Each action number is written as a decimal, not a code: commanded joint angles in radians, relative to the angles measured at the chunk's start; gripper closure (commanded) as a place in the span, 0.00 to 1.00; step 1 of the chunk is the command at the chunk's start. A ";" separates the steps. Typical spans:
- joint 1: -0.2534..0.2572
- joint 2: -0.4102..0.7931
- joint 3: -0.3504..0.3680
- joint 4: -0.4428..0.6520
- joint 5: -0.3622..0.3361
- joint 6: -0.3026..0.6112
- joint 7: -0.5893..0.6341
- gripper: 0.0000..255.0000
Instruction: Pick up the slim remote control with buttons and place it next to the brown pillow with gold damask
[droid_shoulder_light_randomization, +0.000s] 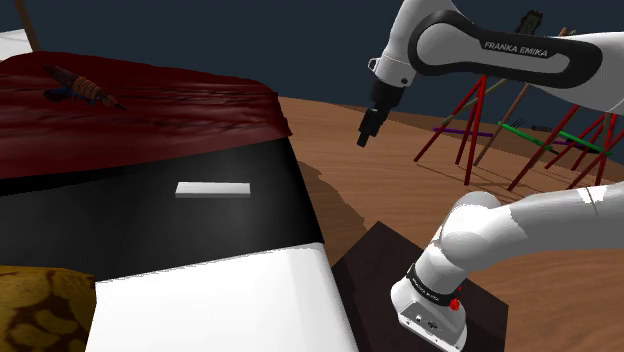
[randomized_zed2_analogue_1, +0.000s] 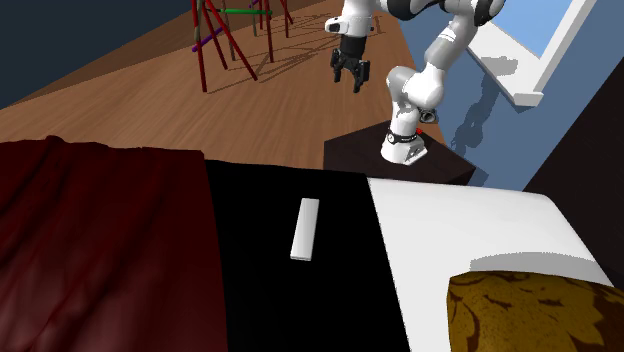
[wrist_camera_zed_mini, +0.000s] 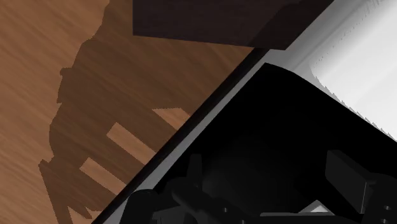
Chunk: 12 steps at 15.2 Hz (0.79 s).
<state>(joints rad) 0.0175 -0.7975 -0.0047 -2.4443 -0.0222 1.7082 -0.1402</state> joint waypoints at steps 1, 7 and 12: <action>0.000 0.000 0.000 0.000 0.000 0.000 0.000 0.00; 0.048 0.214 0.029 0.054 0.016 0.151 -0.033 0.00; 0.082 0.397 0.056 0.129 0.022 0.252 -0.060 0.00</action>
<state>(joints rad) 0.0919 -0.4368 0.0444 -2.3304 -0.0021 1.9401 -0.1964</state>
